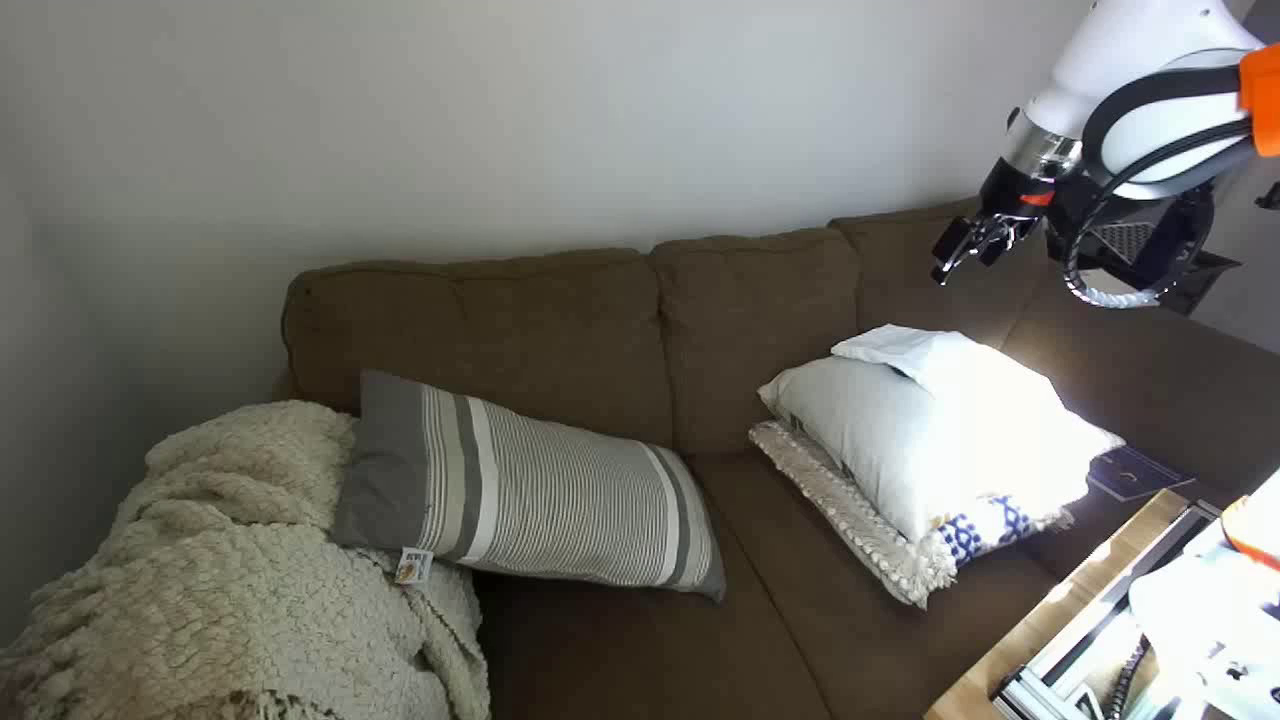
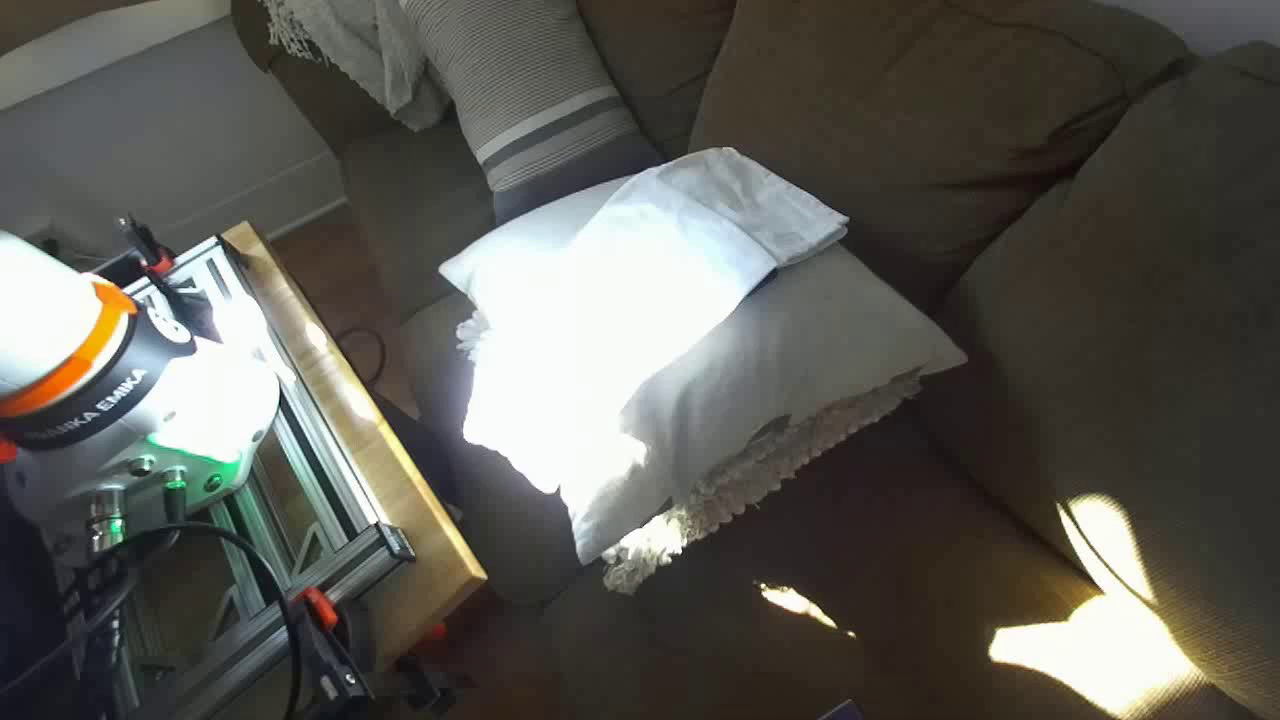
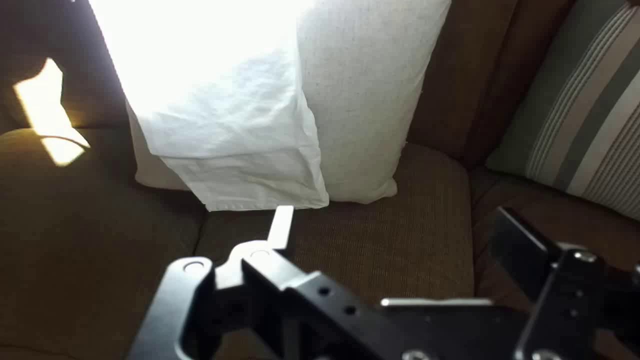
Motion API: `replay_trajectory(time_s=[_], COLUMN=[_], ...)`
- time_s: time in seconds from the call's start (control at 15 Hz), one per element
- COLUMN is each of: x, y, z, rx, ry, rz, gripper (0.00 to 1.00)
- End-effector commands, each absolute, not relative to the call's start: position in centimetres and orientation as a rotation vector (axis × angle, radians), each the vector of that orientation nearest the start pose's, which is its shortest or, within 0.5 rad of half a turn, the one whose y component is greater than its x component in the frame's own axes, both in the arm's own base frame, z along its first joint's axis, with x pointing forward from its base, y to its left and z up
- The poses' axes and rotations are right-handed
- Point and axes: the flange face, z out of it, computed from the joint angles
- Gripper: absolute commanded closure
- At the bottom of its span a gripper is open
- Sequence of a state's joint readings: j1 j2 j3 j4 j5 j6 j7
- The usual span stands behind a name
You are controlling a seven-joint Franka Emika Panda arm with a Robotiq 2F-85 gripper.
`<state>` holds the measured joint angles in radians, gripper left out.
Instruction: Put the white towel on the seat of the sofa.
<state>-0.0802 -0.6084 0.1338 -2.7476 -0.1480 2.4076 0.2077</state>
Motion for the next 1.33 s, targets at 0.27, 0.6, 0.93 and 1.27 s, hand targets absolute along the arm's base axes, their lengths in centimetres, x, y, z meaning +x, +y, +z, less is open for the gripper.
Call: replay_trajectory(time_s=[0.27,0.6,0.93,1.27], x=[36.8,38.9,41.3,44.5], y=[1.7,-1.7,-5.7,-5.2], z=[42.1,39.1,34.0,28.5], rx=[-3.264,-3.444,-3.675,-3.793], ry=[0.115,0.425,0.613,0.557], rz=[-0.458,-0.531,-0.275,0.096], gripper=[0.0,0.0,0.0,0.0])
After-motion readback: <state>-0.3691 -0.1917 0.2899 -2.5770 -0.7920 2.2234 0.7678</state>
